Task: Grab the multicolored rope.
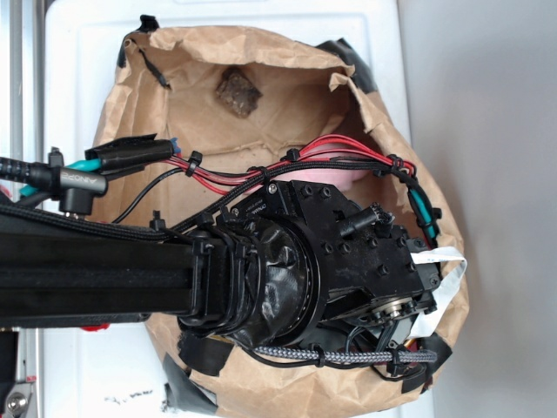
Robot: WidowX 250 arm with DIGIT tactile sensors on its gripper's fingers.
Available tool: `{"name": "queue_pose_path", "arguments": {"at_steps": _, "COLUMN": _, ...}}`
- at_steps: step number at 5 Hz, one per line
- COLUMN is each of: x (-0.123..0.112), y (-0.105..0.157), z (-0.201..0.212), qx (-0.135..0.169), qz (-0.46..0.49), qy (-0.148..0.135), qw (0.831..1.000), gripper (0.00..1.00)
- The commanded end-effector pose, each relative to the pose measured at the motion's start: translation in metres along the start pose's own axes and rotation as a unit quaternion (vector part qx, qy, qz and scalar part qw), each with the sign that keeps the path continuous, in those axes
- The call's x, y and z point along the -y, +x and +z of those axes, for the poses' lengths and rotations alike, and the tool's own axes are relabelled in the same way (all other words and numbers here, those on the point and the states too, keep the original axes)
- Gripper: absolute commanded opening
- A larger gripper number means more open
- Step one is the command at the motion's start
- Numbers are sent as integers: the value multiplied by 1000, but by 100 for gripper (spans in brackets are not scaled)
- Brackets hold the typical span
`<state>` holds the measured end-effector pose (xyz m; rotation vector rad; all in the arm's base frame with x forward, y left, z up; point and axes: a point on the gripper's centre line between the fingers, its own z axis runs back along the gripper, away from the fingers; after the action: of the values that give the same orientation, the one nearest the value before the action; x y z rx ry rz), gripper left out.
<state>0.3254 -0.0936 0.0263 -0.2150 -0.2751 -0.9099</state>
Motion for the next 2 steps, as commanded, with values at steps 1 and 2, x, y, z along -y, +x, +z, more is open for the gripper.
{"name": "queue_pose_path", "arguments": {"at_steps": 1, "x": -1, "y": -13, "z": 34, "qx": 24, "qz": 82, "qy": 19, "qw": 996, "gripper": 0}}
{"name": "queue_pose_path", "arguments": {"at_steps": 2, "x": 1, "y": -29, "z": 59, "qx": 30, "qz": 132, "qy": 34, "qw": 990, "gripper": 0}}
